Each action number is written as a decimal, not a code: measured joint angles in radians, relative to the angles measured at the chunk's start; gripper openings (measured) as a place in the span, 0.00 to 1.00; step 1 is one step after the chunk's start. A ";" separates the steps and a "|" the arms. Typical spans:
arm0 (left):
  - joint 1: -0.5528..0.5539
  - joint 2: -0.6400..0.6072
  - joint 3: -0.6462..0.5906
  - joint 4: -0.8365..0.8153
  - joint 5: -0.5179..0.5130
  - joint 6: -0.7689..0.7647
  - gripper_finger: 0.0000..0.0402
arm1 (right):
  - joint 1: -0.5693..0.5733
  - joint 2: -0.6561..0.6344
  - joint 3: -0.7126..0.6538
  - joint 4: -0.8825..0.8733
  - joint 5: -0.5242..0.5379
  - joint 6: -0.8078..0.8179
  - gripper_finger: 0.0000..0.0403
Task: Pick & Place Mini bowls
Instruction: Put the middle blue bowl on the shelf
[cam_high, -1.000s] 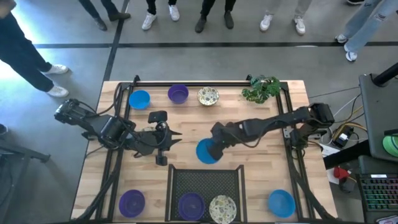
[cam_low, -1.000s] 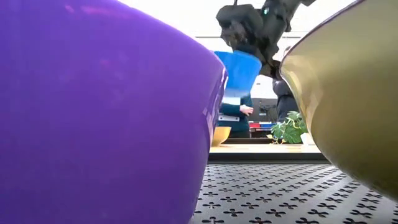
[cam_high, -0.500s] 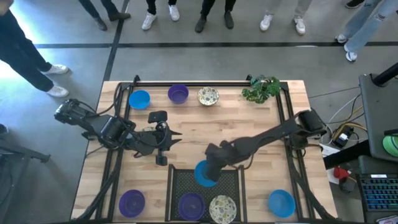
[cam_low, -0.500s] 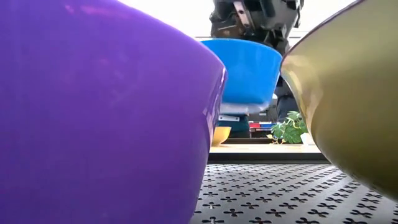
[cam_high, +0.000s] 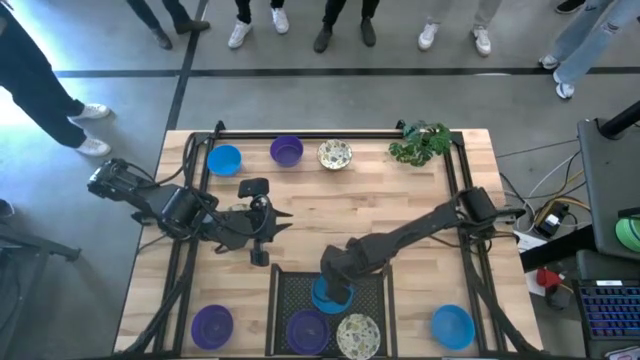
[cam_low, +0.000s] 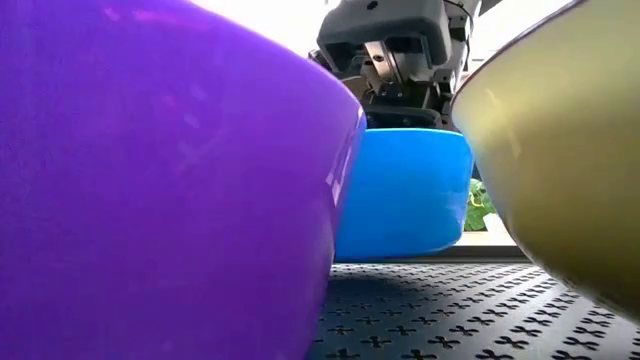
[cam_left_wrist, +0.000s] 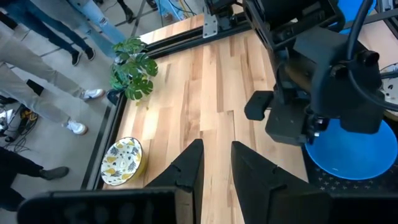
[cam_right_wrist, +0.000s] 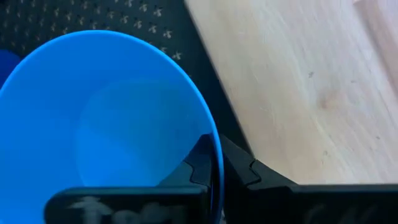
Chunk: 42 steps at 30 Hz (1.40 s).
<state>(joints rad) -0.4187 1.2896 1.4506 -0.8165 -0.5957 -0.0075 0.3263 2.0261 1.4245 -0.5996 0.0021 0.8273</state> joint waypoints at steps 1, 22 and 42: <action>0.000 0.000 0.000 0.000 0.000 0.000 0.19 | 0.002 0.001 0.000 0.001 -0.001 0.000 0.02; 0.000 0.000 0.000 0.000 0.000 -0.008 0.19 | 0.014 -0.001 -0.004 -0.003 -0.003 -0.013 0.06; 0.000 0.000 0.000 0.000 0.000 -0.011 0.19 | 0.016 -0.006 0.070 -0.054 -0.039 -0.089 0.27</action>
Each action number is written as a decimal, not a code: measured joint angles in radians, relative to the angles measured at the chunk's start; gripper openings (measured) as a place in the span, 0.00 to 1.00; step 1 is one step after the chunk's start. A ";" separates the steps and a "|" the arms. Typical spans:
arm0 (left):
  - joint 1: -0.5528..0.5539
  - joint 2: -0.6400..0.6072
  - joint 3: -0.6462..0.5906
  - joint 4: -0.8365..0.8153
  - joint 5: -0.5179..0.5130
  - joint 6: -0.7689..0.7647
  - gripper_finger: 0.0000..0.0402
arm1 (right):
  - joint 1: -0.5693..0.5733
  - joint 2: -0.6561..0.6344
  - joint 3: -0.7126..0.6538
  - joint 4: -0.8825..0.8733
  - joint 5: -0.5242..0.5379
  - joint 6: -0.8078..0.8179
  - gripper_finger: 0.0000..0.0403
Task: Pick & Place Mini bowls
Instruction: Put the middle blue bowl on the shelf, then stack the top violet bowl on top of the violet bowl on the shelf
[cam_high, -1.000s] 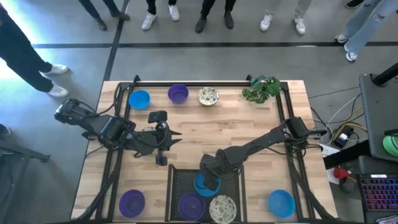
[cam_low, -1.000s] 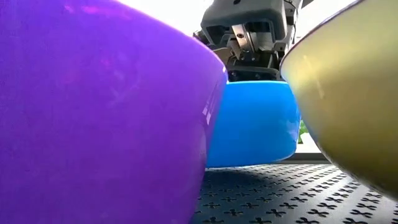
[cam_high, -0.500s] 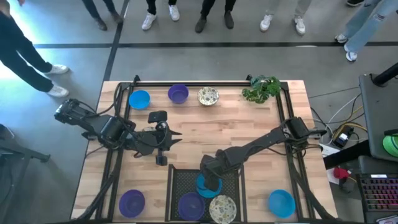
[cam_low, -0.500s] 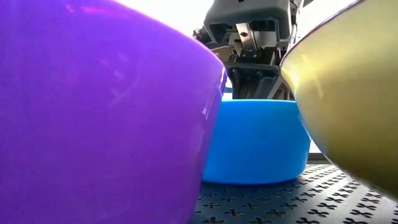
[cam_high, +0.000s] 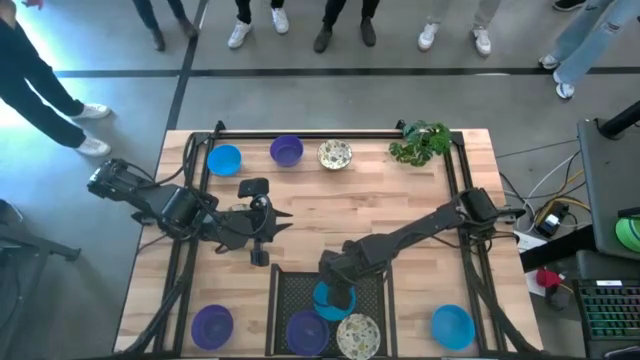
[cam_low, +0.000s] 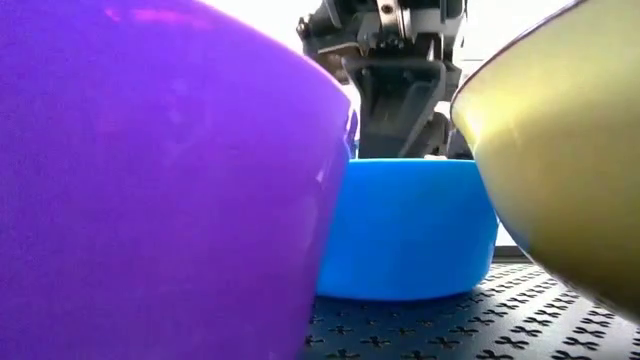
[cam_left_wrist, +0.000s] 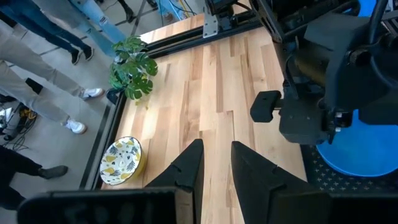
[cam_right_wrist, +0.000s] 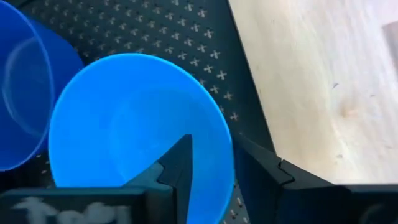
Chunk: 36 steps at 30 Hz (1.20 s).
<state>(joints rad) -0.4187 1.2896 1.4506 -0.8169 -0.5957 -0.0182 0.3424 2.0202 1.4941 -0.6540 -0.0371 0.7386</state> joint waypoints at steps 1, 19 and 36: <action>0.000 0.000 0.000 0.000 0.000 -0.002 0.19 | 0.000 -0.003 0.011 -0.013 0.001 -0.009 0.27; 0.006 -0.013 0.000 -0.126 -0.029 -0.096 0.19 | 0.000 -0.189 0.041 -0.085 0.220 -0.080 0.19; 0.104 -0.067 0.000 -0.287 -0.039 -0.234 0.19 | 0.000 -0.320 0.039 -0.106 0.398 -0.190 0.13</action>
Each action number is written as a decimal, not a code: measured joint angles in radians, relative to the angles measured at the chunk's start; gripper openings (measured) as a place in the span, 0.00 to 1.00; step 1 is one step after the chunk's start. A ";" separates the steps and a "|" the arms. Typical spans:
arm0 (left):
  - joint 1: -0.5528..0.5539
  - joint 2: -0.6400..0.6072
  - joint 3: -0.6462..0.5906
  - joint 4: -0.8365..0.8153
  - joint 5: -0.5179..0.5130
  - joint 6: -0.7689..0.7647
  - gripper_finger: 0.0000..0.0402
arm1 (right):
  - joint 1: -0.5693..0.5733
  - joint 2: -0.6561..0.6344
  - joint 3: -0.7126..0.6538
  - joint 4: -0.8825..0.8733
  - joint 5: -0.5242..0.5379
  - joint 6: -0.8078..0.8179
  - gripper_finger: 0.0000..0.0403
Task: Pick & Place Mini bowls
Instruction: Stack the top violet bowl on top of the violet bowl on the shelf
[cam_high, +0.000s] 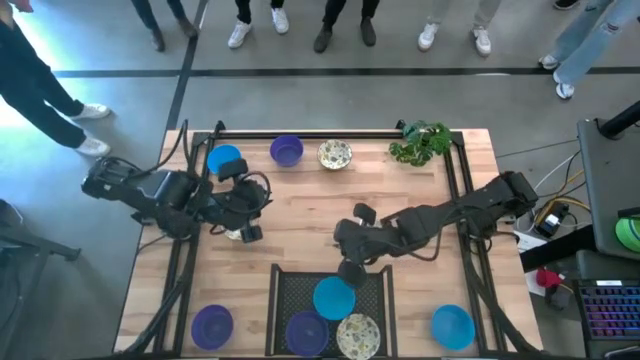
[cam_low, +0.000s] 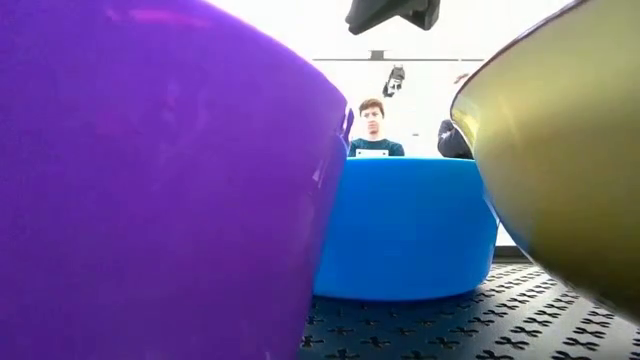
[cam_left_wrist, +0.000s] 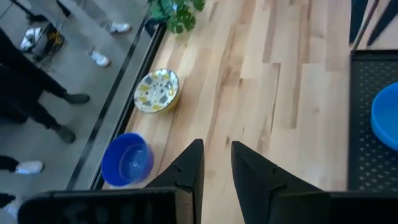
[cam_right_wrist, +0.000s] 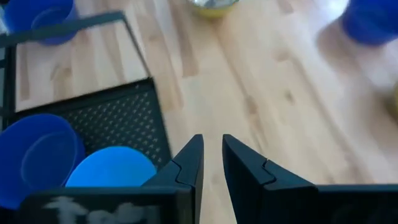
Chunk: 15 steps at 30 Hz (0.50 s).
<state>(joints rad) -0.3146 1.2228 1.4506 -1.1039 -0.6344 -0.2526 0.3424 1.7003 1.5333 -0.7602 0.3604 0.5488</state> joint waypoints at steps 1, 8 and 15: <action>0.004 0.000 0.000 -0.005 0.000 -0.006 0.19 | 0.000 -0.008 0.000 0.001 0.011 -0.007 0.13; 0.035 0.000 0.000 -0.045 0.000 -0.032 0.19 | 0.000 -0.061 0.000 -0.009 0.065 -0.030 0.13; 0.089 0.000 -0.005 -0.058 0.008 -0.048 0.19 | 0.000 -0.095 0.000 -0.023 0.112 -0.030 0.13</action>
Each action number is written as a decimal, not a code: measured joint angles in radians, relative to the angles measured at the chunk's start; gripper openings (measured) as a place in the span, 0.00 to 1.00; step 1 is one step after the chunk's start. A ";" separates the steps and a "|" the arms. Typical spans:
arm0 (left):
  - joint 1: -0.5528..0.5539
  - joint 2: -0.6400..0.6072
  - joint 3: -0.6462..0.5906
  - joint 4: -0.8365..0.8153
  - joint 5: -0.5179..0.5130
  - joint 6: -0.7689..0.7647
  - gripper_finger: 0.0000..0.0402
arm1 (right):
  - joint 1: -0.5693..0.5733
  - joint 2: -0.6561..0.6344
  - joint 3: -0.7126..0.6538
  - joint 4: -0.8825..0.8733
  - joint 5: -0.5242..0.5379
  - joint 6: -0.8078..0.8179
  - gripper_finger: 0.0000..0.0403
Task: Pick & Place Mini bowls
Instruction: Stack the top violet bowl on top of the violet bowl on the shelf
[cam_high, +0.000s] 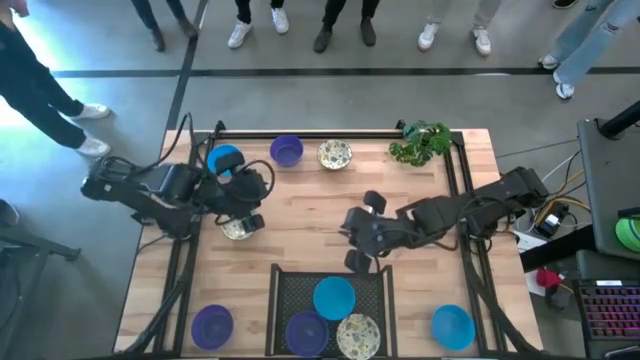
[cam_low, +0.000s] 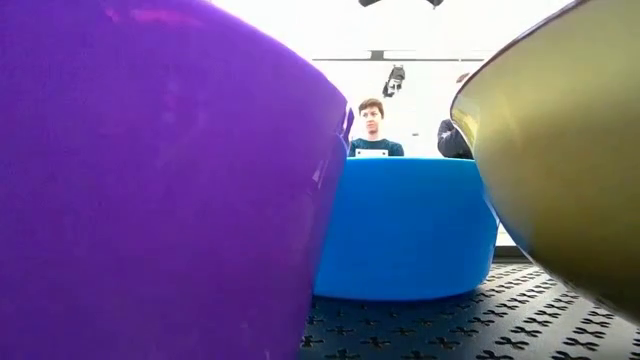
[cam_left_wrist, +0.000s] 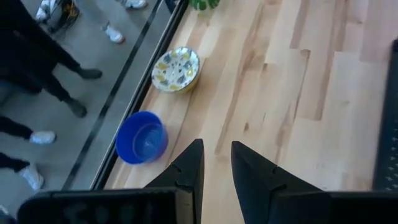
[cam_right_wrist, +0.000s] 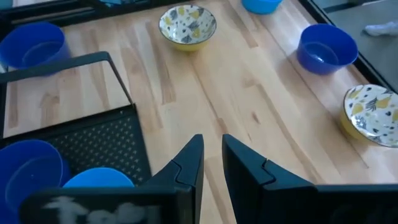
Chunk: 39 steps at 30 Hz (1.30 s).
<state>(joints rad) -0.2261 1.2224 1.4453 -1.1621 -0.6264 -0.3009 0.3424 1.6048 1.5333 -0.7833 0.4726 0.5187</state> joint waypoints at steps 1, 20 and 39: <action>0.015 0.000 -0.004 0.000 0.010 -0.007 0.19 | 0.000 -0.004 0.000 -0.003 0.001 -0.001 0.13; 0.539 0.038 -0.078 0.138 0.336 0.133 0.19 | -0.012 -0.063 0.000 -0.032 0.081 -0.007 0.13; 0.806 0.221 -0.148 0.289 0.657 0.573 0.19 | -0.029 -0.112 0.000 -0.057 0.107 -0.007 0.13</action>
<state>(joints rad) 0.5795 1.4433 1.2976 -0.8735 0.0307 0.2719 0.3130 1.4933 1.5333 -0.8401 0.5797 0.5117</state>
